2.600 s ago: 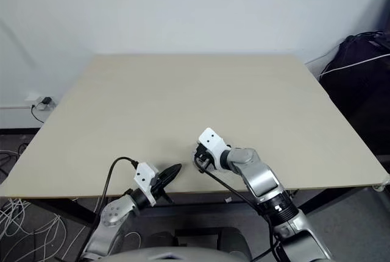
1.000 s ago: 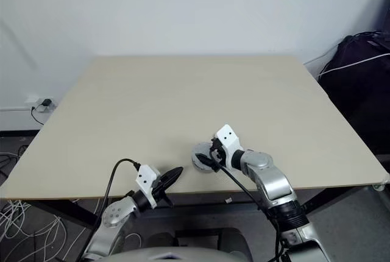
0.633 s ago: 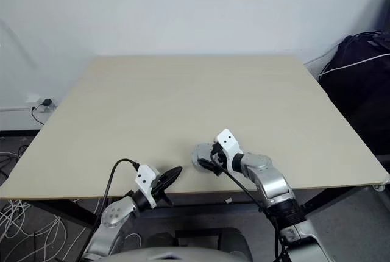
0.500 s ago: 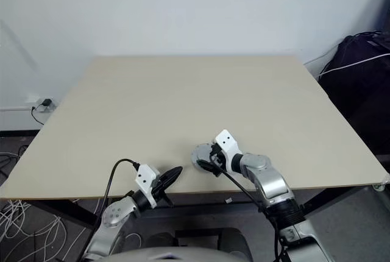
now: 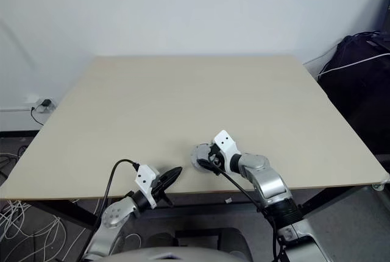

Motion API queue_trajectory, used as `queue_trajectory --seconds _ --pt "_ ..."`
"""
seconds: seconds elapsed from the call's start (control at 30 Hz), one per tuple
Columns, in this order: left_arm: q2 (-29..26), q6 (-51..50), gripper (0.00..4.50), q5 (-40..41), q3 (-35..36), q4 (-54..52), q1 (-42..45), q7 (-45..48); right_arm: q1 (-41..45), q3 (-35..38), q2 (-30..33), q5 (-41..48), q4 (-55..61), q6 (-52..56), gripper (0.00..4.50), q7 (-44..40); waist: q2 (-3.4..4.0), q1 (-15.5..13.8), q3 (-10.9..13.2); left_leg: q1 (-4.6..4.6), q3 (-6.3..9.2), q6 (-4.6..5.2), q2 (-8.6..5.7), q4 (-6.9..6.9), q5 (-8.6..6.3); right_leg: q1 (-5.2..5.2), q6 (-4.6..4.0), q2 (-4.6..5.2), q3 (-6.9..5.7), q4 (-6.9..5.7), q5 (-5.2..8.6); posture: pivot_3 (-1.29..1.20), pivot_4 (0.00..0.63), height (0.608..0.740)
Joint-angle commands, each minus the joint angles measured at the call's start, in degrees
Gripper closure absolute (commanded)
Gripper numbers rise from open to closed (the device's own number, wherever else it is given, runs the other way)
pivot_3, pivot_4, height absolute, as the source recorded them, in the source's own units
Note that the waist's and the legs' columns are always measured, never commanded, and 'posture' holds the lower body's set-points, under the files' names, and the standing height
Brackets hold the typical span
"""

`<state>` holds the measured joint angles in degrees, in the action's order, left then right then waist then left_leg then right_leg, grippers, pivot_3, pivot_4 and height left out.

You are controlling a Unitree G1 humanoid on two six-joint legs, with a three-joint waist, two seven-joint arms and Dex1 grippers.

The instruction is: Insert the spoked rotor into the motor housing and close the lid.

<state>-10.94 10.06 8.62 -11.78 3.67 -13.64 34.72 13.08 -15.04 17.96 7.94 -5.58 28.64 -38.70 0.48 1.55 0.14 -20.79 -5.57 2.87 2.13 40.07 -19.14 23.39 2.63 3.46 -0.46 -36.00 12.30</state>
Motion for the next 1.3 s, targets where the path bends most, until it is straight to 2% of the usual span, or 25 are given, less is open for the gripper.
queue_trajectory --seconds 0.03,0.47,0.87,1.13,1.3 --pt "0.1 0.1 4.50 0.7 0.2 -1.8 0.6 -0.1 0.5 0.9 -0.3 -0.7 0.0 -0.9 1.23 1.4 0.00 0.0 0.0 0.00 0.00 0.00 0.00 0.00 0.00 0.00 0.00 0.00 0.00 0.00 0.00 0.00 0.000 0.740" --pt "-0.1 -0.8 4.50 0.9 -0.1 -2.7 0.2 -0.5 -3.1 1.4 -3.4 -2.4 0.8 -7.5 1.23 6.3 -0.03 0.2 0.0 0.20 -0.08 0.00 0.06 0.00 0.00 -0.02 0.01 0.00 0.01 -0.01 0.00 0.00 0.000 0.740" --pt "-0.1 -0.7 4.50 0.9 -0.1 -1.9 0.4 -0.4 -2.8 1.8 -4.2 -2.1 1.6 -5.9 1.23 7.9 -0.04 0.5 0.0 0.16 -0.13 0.00 0.07 0.00 0.00 -0.02 0.00 0.00 0.05 -0.03 -0.01 0.00 0.000 0.740" --pt "0.0 -0.2 4.50 1.1 0.2 -0.8 0.3 -0.1 -3.1 2.5 -4.9 -2.6 0.5 -13.6 1.23 8.3 -0.01 0.4 0.1 0.08 -0.16 0.00 0.09 -0.01 0.00 0.04 -0.06 0.00 0.05 -0.03 -0.04 0.00 0.000 0.740" --pt "-0.1 0.2 4.50 1.2 0.4 0.1 0.3 0.1 -3.3 2.6 -4.6 -2.2 0.1 -11.2 1.23 7.6 0.01 0.4 0.1 -0.05 -0.18 0.02 0.06 -0.04 -0.02 0.12 -0.06 0.00 0.05 0.02 -0.03 0.00 0.000 0.740"
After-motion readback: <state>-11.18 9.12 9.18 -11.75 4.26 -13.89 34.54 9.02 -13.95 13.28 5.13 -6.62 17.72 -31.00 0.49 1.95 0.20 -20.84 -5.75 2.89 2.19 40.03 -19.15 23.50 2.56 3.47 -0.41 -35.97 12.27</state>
